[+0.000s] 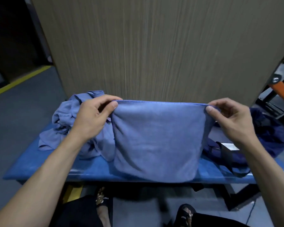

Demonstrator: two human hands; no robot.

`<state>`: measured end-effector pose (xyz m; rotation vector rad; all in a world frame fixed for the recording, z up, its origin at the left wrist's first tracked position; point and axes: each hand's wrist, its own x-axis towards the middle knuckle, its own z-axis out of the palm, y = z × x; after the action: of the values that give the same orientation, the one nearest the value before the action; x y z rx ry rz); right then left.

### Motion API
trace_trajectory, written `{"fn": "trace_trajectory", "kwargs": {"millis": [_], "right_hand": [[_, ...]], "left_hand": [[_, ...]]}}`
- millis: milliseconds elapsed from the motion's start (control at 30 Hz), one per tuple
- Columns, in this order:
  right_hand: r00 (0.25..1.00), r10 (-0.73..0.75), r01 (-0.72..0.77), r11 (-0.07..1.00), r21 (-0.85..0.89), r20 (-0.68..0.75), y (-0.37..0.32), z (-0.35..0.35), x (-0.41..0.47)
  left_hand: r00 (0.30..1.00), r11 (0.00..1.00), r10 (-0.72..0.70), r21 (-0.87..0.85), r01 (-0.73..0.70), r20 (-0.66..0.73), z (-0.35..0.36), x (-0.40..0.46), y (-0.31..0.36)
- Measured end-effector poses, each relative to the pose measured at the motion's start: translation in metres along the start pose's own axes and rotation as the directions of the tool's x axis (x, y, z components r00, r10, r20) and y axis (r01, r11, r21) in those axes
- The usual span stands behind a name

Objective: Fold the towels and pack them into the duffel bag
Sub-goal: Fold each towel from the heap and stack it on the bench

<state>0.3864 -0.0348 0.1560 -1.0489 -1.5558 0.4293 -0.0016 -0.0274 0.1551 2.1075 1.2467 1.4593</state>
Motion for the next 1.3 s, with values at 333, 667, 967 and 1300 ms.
{"fn": "trace_trajectory", "kwargs": {"millis": [333, 667, 967, 1300], "right_hand": [[0.883, 0.407, -0.248, 0.826, -0.507, 0.232, 0.130, 0.065, 0.067], [0.760, 0.640, -0.640, 0.767, -0.042, 0.109, 0.189, 0.114, 0.074], [0.861, 0.452, -0.421, 0.890, -0.174, 0.233, 0.149, 0.066, -0.010], [0.862, 0.379, -0.240, 0.890, -0.388, 0.336, 0.128, 0.047, -0.086]], "left_hand": [[0.931, 0.927, -0.279, 0.321, 0.196, 0.238, 0.072, 0.054, -0.144], [0.782, 0.807, -0.587, 0.083, 0.584, 0.208, 0.114, 0.067, -0.205], [0.871, 0.940, -0.321, 0.240, 0.243, 0.373, 0.075, -0.004, -0.165], [0.840, 0.912, -0.407, 0.208, 0.353, 0.357, 0.064, -0.086, -0.143]]}}
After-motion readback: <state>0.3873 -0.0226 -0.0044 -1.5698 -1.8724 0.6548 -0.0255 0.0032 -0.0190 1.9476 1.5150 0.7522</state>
